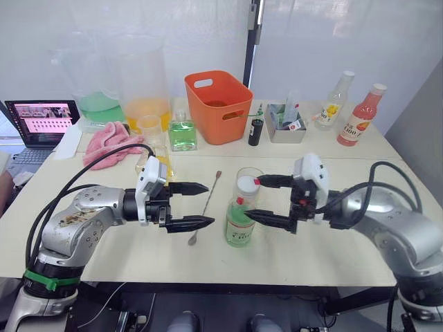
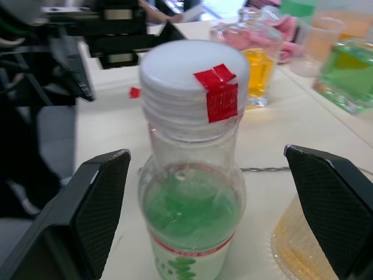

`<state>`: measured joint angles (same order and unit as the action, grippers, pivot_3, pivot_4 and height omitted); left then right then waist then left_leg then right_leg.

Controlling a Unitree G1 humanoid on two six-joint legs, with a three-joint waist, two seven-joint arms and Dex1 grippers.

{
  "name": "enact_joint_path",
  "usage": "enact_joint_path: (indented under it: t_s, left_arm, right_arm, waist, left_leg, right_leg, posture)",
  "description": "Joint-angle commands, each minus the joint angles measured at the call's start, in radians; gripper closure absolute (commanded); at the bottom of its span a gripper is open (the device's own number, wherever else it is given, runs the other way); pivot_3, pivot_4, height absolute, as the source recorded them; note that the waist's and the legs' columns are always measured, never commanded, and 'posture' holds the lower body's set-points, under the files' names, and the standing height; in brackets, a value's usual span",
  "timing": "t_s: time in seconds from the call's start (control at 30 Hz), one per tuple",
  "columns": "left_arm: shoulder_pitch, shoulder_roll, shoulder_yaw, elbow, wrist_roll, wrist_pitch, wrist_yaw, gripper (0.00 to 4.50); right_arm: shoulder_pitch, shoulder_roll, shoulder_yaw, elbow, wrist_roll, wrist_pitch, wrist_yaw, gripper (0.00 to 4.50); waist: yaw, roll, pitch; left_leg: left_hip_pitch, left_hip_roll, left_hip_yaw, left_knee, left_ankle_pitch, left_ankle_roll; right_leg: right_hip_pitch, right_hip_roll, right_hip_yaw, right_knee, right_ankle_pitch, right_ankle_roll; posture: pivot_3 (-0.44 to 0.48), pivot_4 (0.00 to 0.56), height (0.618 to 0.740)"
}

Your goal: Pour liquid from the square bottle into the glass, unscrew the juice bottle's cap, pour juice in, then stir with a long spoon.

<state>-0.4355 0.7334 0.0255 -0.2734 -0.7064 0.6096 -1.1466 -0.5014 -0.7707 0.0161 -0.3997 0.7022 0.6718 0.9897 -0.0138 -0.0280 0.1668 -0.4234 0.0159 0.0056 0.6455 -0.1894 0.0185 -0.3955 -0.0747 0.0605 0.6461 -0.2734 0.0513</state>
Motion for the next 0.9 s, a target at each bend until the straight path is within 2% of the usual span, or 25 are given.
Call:
enact_joint_path:
  t_s: [0.03,0.17,0.37,0.47,0.7,0.77,0.9]
  left_arm:
    - [-0.026,-0.001,0.002,-0.002,0.003,-0.018,-0.015,0.0]
    - [-0.023,0.002,-0.002,-0.022,-0.01,-0.011,-0.028,0.0]
    - [-0.024,0.003,0.007,-0.038,-0.015,-0.014,-0.033,0.0]
    - [-0.025,0.002,0.014,-0.044,-0.008,-0.028,-0.03,0.0]
    - [0.003,-0.002,0.063,-0.033,0.01,-0.108,-0.014,0.0]
    - [0.011,0.005,0.067,-0.032,0.018,-0.127,-0.019,0.0]
    - [0.028,0.009,0.075,-0.034,0.036,-0.167,-0.02,0.0]
  right_arm:
    - [-0.088,-0.011,0.045,0.116,-0.037,-0.096,0.18,0.02]
    - [-0.19,0.029,0.119,0.247,-0.105,-0.169,0.292,0.02]
    - [-0.247,0.072,0.157,0.361,-0.174,-0.242,0.367,0.02]
    - [-0.264,0.089,0.155,0.384,-0.183,-0.251,0.386,0.83]
    - [-0.257,0.113,0.129,0.334,-0.147,-0.202,0.387,3.16]
    - [-0.246,0.113,0.117,0.306,-0.13,-0.18,0.378,3.36]
    - [-0.189,0.11,0.07,0.205,-0.099,-0.119,0.287,3.36]
  waist:
    - [-0.002,0.0,0.0]
    - [-0.006,0.0,0.0]
    - [0.001,0.0,0.0]
    - [0.002,0.0,0.0]
    - [0.0,0.0,0.0]
    - [0.0,0.0,0.0]
    - [0.001,0.0,0.0]
  left_leg:
    - [0.0,0.0,0.0,0.0,0.0,0.0]
    - [0.0,0.001,0.0,0.0,0.0,0.0]
    - [-0.001,0.0,0.0,0.0,0.0,0.0]
    - [-0.001,0.0,0.0,0.0,0.0,0.0]
    - [-0.001,0.0,-0.001,0.0,0.0,0.0]
    - [-0.002,0.0,-0.001,0.0,0.0,0.0]
    - [-0.004,0.0,-0.001,0.0,0.0,0.0]
  right_leg:
    - [0.0,0.0,0.0,0.0,0.0,0.0]
    - [-0.001,0.001,0.0,0.001,0.0,0.0]
    - [-0.002,-0.001,0.0,0.002,0.0,0.0]
    - [-0.002,-0.001,0.0,0.001,0.0,0.0]
    - [-0.004,-0.001,0.0,0.002,0.0,0.0]
    - [-0.005,-0.001,0.0,0.003,0.0,0.0]
    - [-0.007,-0.002,0.0,0.004,0.0,0.0]
  posture:
    - [0.0,0.15,0.739]
    - [0.0,0.15,0.739]
    - [0.0,0.15,0.739]
    - [0.0,0.15,0.739]
    - [0.0,0.15,0.739]
    - [0.0,0.15,0.739]
    - [0.0,0.15,0.739]
